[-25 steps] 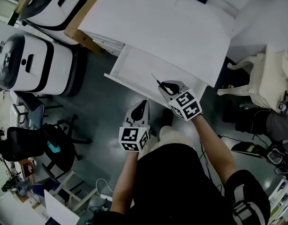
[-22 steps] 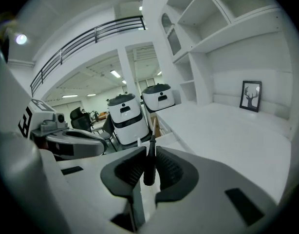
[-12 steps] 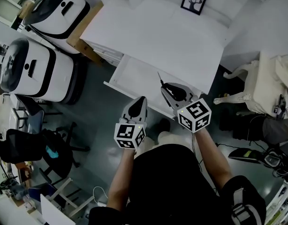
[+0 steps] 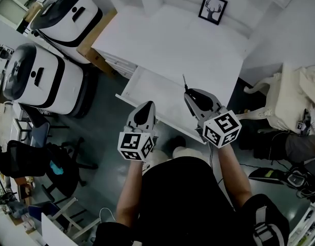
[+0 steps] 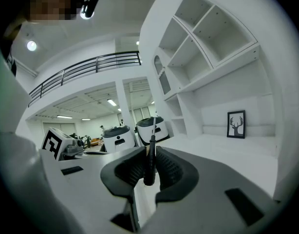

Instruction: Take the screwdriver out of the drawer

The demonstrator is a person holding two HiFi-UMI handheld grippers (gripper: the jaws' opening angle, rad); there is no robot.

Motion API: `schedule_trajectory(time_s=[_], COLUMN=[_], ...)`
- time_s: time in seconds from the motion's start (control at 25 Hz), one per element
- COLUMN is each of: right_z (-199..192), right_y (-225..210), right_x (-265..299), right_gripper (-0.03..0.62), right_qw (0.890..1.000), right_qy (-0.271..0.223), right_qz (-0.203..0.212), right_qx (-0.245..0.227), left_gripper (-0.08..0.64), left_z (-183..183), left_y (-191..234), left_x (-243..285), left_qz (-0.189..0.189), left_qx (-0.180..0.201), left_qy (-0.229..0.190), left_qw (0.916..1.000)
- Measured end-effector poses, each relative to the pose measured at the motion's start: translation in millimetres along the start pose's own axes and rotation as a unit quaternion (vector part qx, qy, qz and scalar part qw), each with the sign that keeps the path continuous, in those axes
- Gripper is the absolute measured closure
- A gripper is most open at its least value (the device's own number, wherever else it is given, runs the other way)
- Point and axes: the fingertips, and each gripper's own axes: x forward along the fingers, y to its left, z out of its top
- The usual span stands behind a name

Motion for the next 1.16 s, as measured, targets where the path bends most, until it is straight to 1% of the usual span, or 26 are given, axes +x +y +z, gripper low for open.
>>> schedule_trajectory(time_s=[0.12, 0.2, 0.28, 0.44, 0.6, 1.16], right_z=[8.6, 10.5, 11.4, 10.0, 4.7, 0.4], right_y=[0.2, 0.2, 1.8, 3.3, 5.6, 10.1], right_x=[-4.0, -5.4, -6.2, -8.2, -8.7, -15.3], right_gripper=[0.515, 0.517, 0.517, 0.517, 0.517, 0.517], right_qw=[1.000, 0.999, 0.999, 1.000, 1.000, 1.000], right_qy=[-0.013, -0.013, -0.013, -0.013, -0.002, 0.006], right_qz=[-0.007, -0.016, -0.018, -0.016, -0.012, -0.006], right_qx=[-0.015, -0.027, -0.028, -0.023, -0.017, -0.023], left_gripper=[0.534, 0.534, 0.534, 0.534, 0.534, 0.534], left_z=[13.1, 18.3, 20.9, 17.3, 13.4, 6.5], left_y=[0.0, -0.2, 0.2, 0.3, 1.8, -2.3], left_x=[-1.1, -2.4, -3.9, -6.7, -8.8, -8.3], left_qz=[-0.001, -0.002, -0.003, -0.001, 0.001, -0.006], left_qx=[0.005, 0.008, 0.009, 0.010, 0.009, 0.004], left_qy=[-0.012, -0.016, -0.018, -0.016, -0.013, -0.008], left_qw=[0.9999, 0.9998, 0.9998, 0.9998, 0.9999, 0.9999])
